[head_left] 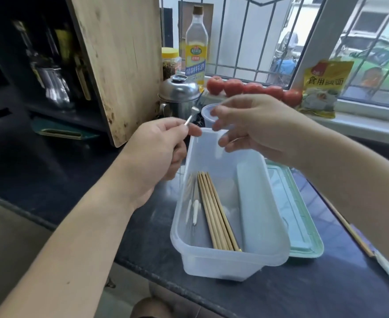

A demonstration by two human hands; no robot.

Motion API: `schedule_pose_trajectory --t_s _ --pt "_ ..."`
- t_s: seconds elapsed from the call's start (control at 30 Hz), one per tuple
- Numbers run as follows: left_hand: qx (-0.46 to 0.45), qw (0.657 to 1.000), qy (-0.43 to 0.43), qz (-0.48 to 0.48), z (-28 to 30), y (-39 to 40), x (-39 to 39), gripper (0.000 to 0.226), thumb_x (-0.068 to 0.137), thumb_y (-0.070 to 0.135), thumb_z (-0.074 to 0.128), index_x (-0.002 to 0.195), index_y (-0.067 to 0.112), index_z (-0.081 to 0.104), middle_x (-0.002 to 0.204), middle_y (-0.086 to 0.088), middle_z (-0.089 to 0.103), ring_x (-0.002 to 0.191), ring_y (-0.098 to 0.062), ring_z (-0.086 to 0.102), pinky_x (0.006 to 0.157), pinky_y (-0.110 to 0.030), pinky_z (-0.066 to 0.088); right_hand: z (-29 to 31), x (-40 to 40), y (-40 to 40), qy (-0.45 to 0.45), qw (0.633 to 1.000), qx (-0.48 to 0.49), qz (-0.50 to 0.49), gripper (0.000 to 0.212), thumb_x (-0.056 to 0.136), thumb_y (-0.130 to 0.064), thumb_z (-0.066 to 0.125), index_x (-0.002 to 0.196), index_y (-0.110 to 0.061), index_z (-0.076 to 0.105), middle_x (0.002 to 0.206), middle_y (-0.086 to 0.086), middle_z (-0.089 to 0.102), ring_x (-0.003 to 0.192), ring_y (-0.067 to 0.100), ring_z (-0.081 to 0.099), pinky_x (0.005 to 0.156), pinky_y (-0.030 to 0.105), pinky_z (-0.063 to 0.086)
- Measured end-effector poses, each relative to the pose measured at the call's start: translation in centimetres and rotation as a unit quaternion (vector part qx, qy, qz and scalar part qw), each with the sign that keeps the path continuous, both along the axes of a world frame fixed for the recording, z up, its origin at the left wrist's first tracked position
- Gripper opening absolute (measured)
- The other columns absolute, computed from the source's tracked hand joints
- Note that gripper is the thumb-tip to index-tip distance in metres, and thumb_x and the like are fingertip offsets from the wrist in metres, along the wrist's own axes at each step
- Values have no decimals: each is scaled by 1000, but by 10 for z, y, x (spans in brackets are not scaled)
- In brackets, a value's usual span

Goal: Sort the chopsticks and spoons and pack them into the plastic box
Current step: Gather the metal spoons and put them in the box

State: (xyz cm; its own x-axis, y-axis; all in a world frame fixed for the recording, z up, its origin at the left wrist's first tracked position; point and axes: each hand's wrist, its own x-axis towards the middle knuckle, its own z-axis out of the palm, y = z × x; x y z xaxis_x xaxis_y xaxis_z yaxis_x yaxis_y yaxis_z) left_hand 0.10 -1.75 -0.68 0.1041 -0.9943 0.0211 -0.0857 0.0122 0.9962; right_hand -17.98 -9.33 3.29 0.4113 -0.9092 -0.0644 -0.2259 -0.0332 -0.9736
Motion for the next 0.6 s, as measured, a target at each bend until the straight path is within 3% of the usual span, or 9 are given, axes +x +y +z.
schedule_pose_trajectory --t_s 0.07,0.17,0.23,0.33,0.47,0.6 --pt "-15 997 -61 -38 9 0 -6 30 109 18 46 105 9 74 50 5 36 45 -12 25 41 -20 22 7 -2 10 -14 998 -46 30 30 99 -26 64 125 -13 62 104 8 70 74 22 71 69 32 61" --pt "39 976 -180 -115 21 3 -7 28 106 25 54 97 17 79 46 8 42 42 -11 26 41 -21 24 9 -8 11 153 955 -250 46 17 95 -22 70 111 -20 74 91 -10 73 73 4 71 69 16 56" --pt "60 960 -239 -134 26 3 -2 22 102 29 62 93 20 79 50 7 50 42 -10 31 43 -20 27 6 -12 12 248 918 -297 82 10 92 -21 73 99 -22 80 81 -15 74 72 -1 67 67 10 51" --pt "65 959 -240 -135 31 2 5 9 93 22 75 95 14 73 64 -1 64 43 -9 36 44 -22 32 -3 -14 18 315 891 -300 132 8 90 -25 75 93 -27 81 74 -16 72 70 -2 64 64 10 48" --pt "71 955 -225 -180 41 -2 10 22 84 7 82 91 6 61 74 -10 48 44 -9 35 41 -20 33 -2 -14 27 317 895 -257 181 15 92 -30 72 82 -40 74 75 -20 72 65 0 62 58 14 46" --pt "47 958 -196 -205 56 -17 9 24 81 5 81 91 7 60 74 -14 53 47 -15 48 45 -24 41 1 -14 31 286 922 -195 172 6 91 -22 74 86 -23 78 77 -10 76 66 3 66 62 20 52"
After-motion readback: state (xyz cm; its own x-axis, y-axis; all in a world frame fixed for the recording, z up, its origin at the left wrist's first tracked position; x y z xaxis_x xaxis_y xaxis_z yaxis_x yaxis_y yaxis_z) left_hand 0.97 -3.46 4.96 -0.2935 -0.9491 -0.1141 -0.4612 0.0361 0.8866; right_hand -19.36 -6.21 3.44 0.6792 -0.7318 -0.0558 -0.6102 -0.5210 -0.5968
